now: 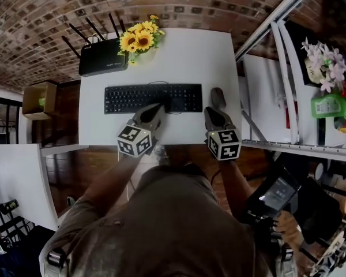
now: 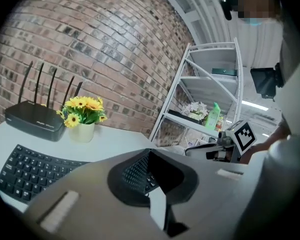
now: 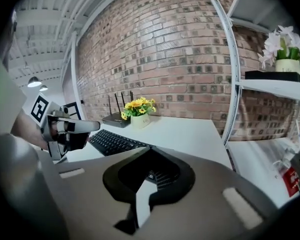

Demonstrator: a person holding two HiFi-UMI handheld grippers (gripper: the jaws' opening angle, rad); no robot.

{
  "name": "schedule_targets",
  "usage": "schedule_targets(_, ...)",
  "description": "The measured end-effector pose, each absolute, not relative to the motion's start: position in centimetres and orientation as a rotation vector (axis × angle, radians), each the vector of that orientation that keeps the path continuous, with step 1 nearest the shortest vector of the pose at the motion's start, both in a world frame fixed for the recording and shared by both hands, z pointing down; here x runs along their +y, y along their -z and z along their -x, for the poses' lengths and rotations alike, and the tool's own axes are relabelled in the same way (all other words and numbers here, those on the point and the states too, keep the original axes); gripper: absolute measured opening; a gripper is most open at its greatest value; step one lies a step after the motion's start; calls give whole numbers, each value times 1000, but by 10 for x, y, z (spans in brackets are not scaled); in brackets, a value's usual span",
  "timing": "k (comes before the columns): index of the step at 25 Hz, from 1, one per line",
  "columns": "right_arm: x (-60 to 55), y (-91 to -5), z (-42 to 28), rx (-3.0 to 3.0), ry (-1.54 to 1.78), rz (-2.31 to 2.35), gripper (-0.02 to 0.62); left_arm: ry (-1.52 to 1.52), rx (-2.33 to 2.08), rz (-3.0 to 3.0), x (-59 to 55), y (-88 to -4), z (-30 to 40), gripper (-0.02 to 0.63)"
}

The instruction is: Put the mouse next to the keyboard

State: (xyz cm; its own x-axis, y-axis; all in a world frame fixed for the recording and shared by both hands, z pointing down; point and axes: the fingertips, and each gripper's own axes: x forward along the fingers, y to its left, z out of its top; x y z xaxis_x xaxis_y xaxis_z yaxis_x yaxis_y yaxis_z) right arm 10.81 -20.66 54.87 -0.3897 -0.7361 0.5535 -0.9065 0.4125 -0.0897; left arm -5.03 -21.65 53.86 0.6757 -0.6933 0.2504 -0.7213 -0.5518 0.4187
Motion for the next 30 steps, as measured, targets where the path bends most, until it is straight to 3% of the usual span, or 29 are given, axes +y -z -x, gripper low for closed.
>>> schedule_targets(18, -63, -497, -130, -2516, -468, -1264, 14, 81, -1283, -2362, -60, -492, 7, -6)
schedule_targets(30, -16, -472, -127, -2532, -450, -1314, 14, 82, -1222, -2435, -19, -464, 1, -6)
